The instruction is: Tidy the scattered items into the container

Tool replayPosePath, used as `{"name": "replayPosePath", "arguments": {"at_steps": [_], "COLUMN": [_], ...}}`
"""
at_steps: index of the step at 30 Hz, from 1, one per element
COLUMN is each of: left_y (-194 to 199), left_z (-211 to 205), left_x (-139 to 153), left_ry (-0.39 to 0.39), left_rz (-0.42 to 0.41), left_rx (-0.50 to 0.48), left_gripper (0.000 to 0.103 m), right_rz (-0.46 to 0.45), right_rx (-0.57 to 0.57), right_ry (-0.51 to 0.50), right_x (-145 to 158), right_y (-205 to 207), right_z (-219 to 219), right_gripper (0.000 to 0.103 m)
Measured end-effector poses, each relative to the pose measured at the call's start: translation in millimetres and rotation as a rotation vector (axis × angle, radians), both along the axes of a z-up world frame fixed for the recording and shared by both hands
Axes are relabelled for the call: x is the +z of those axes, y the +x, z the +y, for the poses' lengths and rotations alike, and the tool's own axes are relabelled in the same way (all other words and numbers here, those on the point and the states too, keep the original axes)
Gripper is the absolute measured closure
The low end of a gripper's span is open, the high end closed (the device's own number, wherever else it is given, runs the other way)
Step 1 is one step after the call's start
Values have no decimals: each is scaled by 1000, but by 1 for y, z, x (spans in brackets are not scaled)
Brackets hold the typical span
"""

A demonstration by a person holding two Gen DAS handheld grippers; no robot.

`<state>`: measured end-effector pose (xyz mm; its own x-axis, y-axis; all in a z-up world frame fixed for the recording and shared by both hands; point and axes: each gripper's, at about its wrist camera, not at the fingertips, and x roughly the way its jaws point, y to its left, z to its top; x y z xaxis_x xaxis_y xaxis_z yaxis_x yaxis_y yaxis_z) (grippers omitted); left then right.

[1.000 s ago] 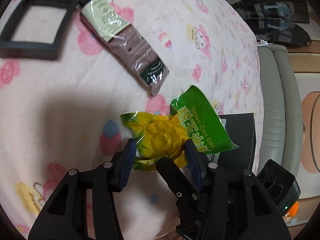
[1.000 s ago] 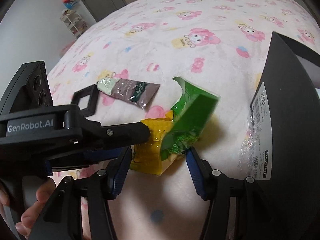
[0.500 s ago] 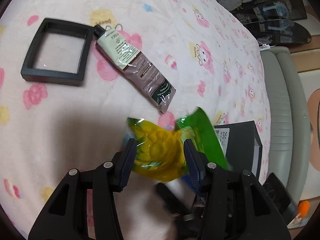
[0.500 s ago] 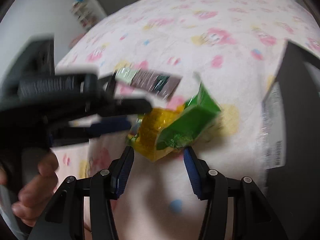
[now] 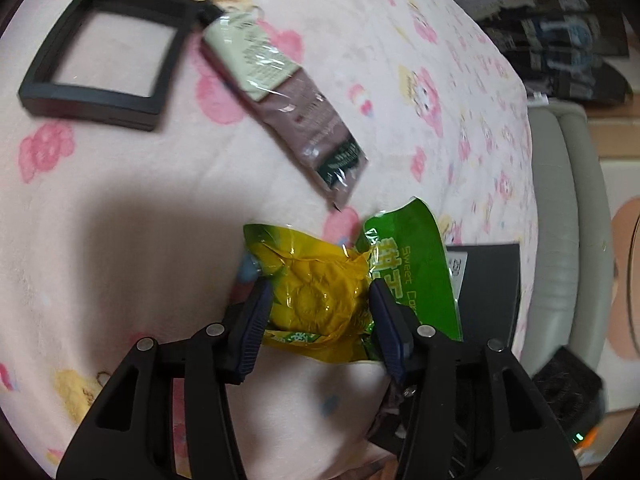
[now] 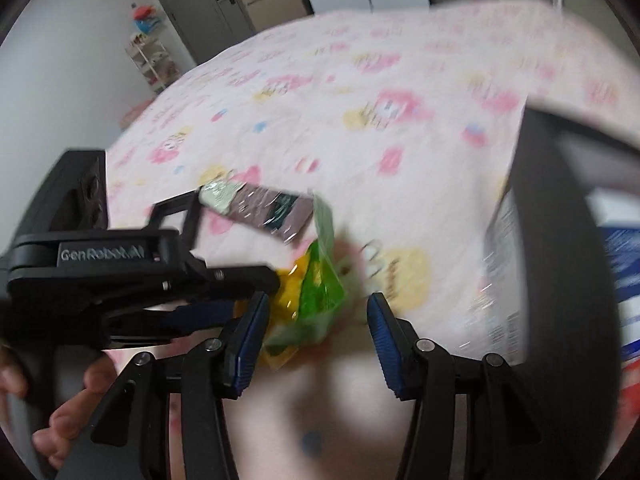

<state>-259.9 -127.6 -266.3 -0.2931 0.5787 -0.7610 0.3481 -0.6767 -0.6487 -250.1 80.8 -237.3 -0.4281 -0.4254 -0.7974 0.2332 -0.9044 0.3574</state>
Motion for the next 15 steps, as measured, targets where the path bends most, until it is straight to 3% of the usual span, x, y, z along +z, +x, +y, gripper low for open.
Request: {"name": "replayPosePath", "arguments": {"at_steps": [2,6,10,15], "left_y": [2,5,1,2], "left_z": [-6,-12,-11,-9], "left_x": [6,13,-6,-13], "left_ry": [-34,-97,-34,15], "left_rz": [20,42,-16,-30], "left_rx": [27,62,53,59], "left_gripper": [53,53,53,52], "right_rz": [-37,10,76,94], "right_rx": [1,27,-15,-10], "right_ry": [-43,-25,21,93], "right_x": [-4,6,13,5], "right_y": [1,11,10,7], "right_z": [-2,-8,-8,-13], "right_gripper": [63,69,69,66]}}
